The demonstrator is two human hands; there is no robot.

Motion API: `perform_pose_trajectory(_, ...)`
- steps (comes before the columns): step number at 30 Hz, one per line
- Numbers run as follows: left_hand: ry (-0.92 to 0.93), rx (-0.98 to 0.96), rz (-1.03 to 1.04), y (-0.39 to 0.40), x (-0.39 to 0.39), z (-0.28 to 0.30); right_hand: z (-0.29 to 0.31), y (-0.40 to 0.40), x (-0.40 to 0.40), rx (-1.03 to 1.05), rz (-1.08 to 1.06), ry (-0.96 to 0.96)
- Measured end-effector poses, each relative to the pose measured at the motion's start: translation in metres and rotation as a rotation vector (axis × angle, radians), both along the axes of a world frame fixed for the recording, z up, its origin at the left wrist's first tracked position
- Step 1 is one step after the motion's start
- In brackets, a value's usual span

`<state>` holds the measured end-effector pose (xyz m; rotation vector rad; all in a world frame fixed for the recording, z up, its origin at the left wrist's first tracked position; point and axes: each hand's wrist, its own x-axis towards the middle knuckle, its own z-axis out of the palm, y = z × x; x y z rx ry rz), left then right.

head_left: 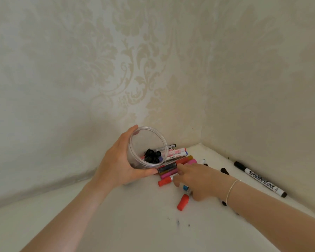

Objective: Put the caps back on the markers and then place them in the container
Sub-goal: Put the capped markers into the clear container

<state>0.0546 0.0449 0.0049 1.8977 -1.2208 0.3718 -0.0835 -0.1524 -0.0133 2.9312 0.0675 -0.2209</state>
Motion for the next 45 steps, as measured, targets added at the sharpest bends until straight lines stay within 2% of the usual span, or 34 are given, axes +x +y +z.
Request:
perform_pose_trajectory(7, -0.01, 0.042, -0.01, -0.003, 0.002, 0.0, -0.002, 0.005, 0.002, 0.078, -0.011, 0.012)
perform_pose_trajectory(9, -0.001, 0.037, -0.007, -0.003, 0.002, 0.0, 0.009, -0.001, 0.002, 0.144, -0.045, -0.086)
perform_pose_trajectory(10, 0.001, 0.027, -0.004, -0.002, 0.002, 0.0, 0.02, -0.005, 0.002, 0.215, -0.084, -0.2)
perform_pose_trajectory(12, 0.008, 0.008, 0.004, 0.0, 0.003, -0.001, 0.047, -0.011, 0.003, 0.541, -0.214, -0.558)
perform_pose_trajectory(14, 0.014, -0.002, 0.008, 0.0, 0.003, -0.002, 0.081, -0.003, 0.001, 1.083, -0.212, -0.958)
perform_pose_trajectory(15, 0.011, -0.001, 0.006, 0.0, 0.004, -0.002, 0.095, 0.004, -0.001, 1.311, -0.135, -1.067)
perform_pose_trajectory(16, 0.007, 0.004, 0.003, 0.0, 0.003, -0.003, 0.103, 0.014, -0.001, 1.424, -0.063, -1.101)
perform_pose_trajectory(17, 0.004, 0.009, -0.002, -0.001, 0.004, -0.003, 0.107, 0.025, 0.002, 1.438, -0.022, -1.085)
perform_pose_trajectory(19, 0.0, 0.017, -0.013, -0.001, 0.004, -0.002, 0.101, 0.046, 0.012, 1.338, -0.006, -0.978)
perform_pose_trajectory(22, -0.007, 0.043, -0.029, -0.002, 0.004, -0.001, 0.08, 0.062, 0.028, 1.086, -0.065, -0.707)
perform_pose_trajectory(24, -0.006, 0.043, -0.029, -0.002, 0.005, -0.001, 0.071, 0.064, 0.034, 0.995, -0.066, -0.56)
perform_pose_trajectory(25, 0.0, 0.037, -0.028, -0.002, 0.005, -0.001, 0.072, 0.061, 0.034, 0.982, -0.051, -0.561)
perform_pose_trajectory(27, 0.01, 0.02, -0.021, -0.001, 0.006, -0.001, 0.078, 0.048, 0.032, 1.025, -0.044, -0.701)
perform_pose_trajectory(29, 0.014, 0.005, -0.01, -0.001, 0.007, -0.001, 0.079, 0.021, 0.027, 0.98, -0.171, -0.874)
perform_pose_trajectory(30, 0.015, 0.004, -0.007, -0.001, 0.008, -0.002, 0.075, 0.005, 0.025, 0.861, -0.27, -0.874)
perform_pose_trajectory(31, 0.016, 0.006, -0.005, 0.0, 0.007, -0.002, 0.067, -0.01, 0.022, 0.669, -0.358, -0.74)
perform_pose_trajectory(33, 0.01, 0.012, -0.002, -0.001, 0.007, -0.001, 0.04, -0.033, 0.015, 0.284, -0.366, -0.32)
perform_pose_trajectory(35, 0.006, 0.022, 0.0, -0.002, 0.007, -0.001, 0.01, -0.039, 0.009, 0.084, -0.284, -0.066)
perform_pose_trajectory(39, 0.007, 0.04, 0.009, -0.003, 0.007, 0.0, -0.018, -0.041, 0.009, -0.028, -0.124, -0.113)
perform_pose_trajectory(41, 0.006, 0.041, 0.012, -0.002, 0.008, -0.001, -0.016, -0.046, 0.012, 0.021, -0.076, -0.185)
perform_pose_trajectory(42, 0.008, 0.037, 0.014, -0.002, 0.008, -0.001, -0.008, -0.047, 0.013, 0.125, -0.092, -0.29)
perform_pose_trajectory(43, 0.013, 0.031, 0.015, -0.002, 0.008, -0.001, 0.004, -0.046, 0.013, 0.305, -0.138, -0.424)
perform_pose_trajectory(45, 0.02, 0.018, 0.019, -0.001, 0.009, 0.0, 0.04, -0.039, 0.013, 0.811, -0.222, -0.686)
